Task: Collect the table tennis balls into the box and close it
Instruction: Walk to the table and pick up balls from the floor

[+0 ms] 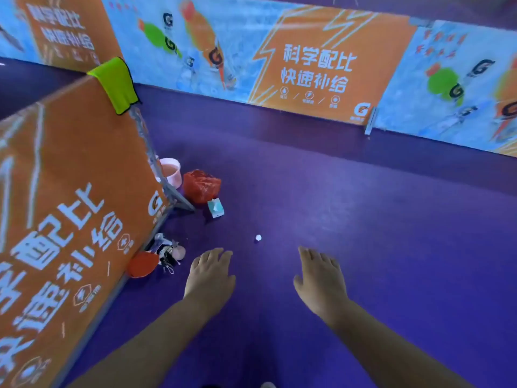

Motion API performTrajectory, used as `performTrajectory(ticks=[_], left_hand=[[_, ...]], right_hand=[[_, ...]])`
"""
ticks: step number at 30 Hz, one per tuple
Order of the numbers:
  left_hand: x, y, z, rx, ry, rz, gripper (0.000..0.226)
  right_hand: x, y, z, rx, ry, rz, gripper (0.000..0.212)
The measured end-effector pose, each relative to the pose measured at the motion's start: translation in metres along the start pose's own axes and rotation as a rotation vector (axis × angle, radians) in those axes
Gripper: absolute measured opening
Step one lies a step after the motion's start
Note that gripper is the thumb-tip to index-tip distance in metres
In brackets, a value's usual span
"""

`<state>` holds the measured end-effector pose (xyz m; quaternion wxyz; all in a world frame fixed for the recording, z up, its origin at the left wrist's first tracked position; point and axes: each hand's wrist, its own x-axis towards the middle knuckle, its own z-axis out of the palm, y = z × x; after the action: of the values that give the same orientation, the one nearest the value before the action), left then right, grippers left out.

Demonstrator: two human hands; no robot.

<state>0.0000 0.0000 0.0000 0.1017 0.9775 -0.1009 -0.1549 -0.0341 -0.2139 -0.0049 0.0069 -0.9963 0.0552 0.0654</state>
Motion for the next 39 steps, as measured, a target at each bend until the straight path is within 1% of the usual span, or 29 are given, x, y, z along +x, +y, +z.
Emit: performTrajectory(ticks=[1,4,6,7,9,12,14,16,17,22,26,27,31,36,39], left_hand=[[0.018,-0.006,-0.002,-0.009,0.002,0.002,0.057],[0.078,-0.021,-0.009,-0.02,-0.005,0.017,0.057],[0.126,-0.028,-0.014,-0.013,-0.025,0.053,0.057],[0.153,-0.033,-0.016,0.0,-0.026,0.073,0.057],[0.208,-0.042,-0.023,0.027,-0.031,0.126,0.057],[0.292,-0.055,-0.041,0.034,-0.07,0.214,0.056],[0.343,-0.065,-0.051,0.017,-0.091,0.246,0.054],[0.39,-0.073,-0.058,0.029,-0.099,0.274,0.053],[0.412,-0.077,-0.058,0.041,-0.113,0.281,0.053],[0.511,-0.088,-0.028,0.059,-0.204,0.274,0.052],[0.572,-0.097,0.027,0.026,-0.247,0.235,0.05],[0.589,-0.1,0.049,0.018,-0.253,0.23,0.05],[0.651,-0.114,0.144,-0.007,-0.263,0.182,0.048],[0.714,-0.137,0.271,-0.041,-0.292,0.132,0.049],[0.744,-0.152,0.339,-0.029,-0.308,0.129,0.05]], right_hand=[[0.018,-0.001,0.001,0.017,-0.039,0.0,0.058],[0.074,-0.01,-0.003,-0.01,-0.03,0.043,0.056],[0.117,-0.013,0.003,0.021,-0.082,0.041,0.056],[0.14,-0.016,0.004,0.047,-0.071,0.047,0.056],[0.185,-0.023,0.005,0.019,-0.011,0.071,0.053],[0.256,-0.033,0.013,0.039,-0.052,0.17,0.051],[0.297,-0.04,0.017,0.087,-0.129,0.216,0.056],[0.334,-0.046,0.022,0.145,-0.186,0.269,0.055],[0.353,-0.048,0.027,0.148,-0.225,0.265,0.055],[0.432,-0.053,0.076,0.202,-0.319,0.278,0.051],[0.492,-0.053,0.144,0.245,-0.39,0.282,0.049],[0.51,-0.052,0.171,0.257,-0.401,0.275,0.049],[0.569,-0.047,0.289,0.299,-0.439,0.272,0.051],[0.617,-0.041,0.45,0.357,-0.516,0.376,0.041],[0.637,-0.042,0.542,0.385,-0.565,0.427,0.041]])
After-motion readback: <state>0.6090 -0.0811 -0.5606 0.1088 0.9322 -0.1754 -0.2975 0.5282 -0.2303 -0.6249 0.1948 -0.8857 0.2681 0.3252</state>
